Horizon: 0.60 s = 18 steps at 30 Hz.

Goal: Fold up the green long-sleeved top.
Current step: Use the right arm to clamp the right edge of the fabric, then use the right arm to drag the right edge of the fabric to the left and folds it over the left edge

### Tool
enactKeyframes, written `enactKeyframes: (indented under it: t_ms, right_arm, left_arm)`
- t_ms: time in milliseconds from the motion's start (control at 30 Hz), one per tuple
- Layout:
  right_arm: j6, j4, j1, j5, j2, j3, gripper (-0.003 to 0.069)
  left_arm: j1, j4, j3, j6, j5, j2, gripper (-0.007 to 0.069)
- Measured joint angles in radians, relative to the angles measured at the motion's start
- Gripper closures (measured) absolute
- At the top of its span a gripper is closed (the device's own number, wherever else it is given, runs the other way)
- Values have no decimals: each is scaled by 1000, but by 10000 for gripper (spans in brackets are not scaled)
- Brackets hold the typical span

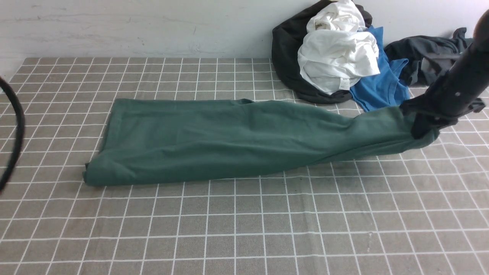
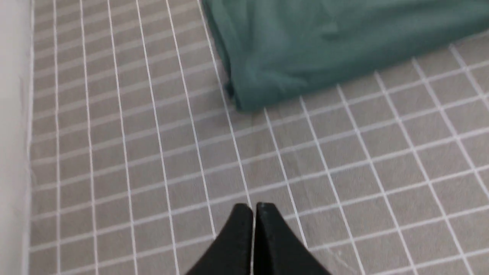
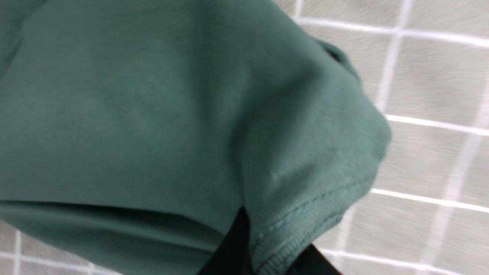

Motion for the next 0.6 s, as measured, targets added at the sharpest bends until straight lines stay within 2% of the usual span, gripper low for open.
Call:
enactKeyframes:
  t_ms: [167, 300, 467, 600]
  right_arm:
    - [21, -215, 4, 15, -118, -5, 648]
    - [53, -225, 29, 29, -176, -61, 648]
    - [71, -66, 126, 3, -197, -161, 648]
    - [22, 269, 331, -172, -169, -195, 648]
  left_arm:
    - [0, -30, 218, -66, -181, 1, 631]
    - [0, -84, 271, -68, -345, 17, 631]
    - [-11, -175, 278, -66, -403, 46, 631]
    - [-64, -215, 278, -36, -407, 70, 631]
